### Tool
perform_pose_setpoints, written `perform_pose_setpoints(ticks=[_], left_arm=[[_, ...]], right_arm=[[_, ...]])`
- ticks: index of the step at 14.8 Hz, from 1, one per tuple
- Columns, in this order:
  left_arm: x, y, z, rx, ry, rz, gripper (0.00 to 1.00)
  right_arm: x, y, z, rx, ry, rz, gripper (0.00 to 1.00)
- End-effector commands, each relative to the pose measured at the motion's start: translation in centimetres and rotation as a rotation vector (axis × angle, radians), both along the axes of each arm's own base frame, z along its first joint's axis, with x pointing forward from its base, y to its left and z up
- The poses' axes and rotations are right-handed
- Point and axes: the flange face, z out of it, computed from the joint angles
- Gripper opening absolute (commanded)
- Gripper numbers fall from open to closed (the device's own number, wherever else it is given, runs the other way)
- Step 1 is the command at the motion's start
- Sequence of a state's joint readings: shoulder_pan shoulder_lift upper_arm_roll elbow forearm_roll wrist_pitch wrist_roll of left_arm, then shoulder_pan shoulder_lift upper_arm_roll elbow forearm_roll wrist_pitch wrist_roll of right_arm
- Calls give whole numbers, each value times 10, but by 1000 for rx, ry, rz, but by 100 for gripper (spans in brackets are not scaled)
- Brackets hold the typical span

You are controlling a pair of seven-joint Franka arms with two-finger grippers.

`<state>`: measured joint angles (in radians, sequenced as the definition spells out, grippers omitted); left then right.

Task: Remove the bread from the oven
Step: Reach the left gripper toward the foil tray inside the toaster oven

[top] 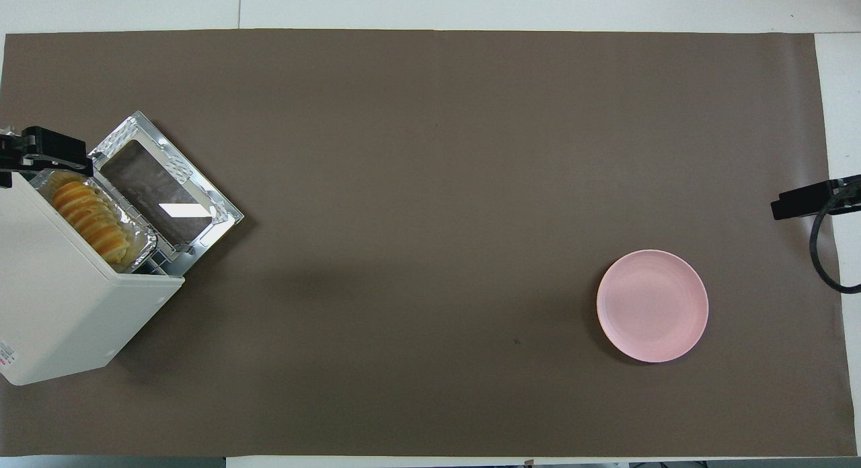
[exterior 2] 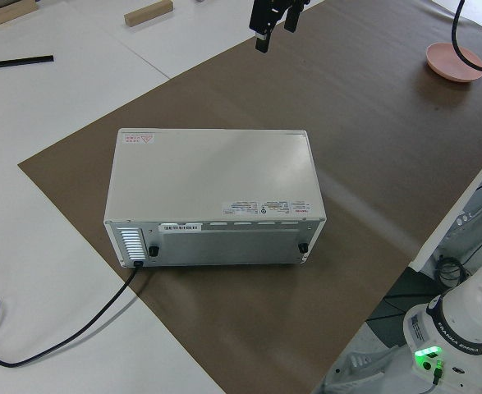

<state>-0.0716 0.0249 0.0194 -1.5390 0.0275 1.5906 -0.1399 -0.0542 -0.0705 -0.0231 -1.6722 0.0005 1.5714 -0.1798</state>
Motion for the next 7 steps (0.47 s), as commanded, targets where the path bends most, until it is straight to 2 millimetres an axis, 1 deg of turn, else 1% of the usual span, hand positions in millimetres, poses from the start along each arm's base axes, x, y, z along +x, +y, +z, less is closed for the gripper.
perform_pose_setpoints(ticks=[1, 2, 3, 5, 6, 7], left_arm=[[26, 1, -16, 62, 7, 75, 100], [35, 3, -16, 65, -3, 143, 100], [44, 4, -30, 73, 10, 209, 100], [64, 0, -68, 131, 28, 337, 100], [74, -7, -83, 161, -4, 397, 100], [85, -7, -97, 158, -53, 486, 100]], right_arm=[[-8, 1, 1, 17, 0, 3, 100], [-8, 1, 1, 17, 0, 3, 100], [-8, 1, 1, 17, 0, 3, 100], [-8, 1, 1, 17, 0, 3, 100], [-8, 1, 1, 17, 0, 3, 100], [-8, 1, 2, 17, -1, 3, 100]])
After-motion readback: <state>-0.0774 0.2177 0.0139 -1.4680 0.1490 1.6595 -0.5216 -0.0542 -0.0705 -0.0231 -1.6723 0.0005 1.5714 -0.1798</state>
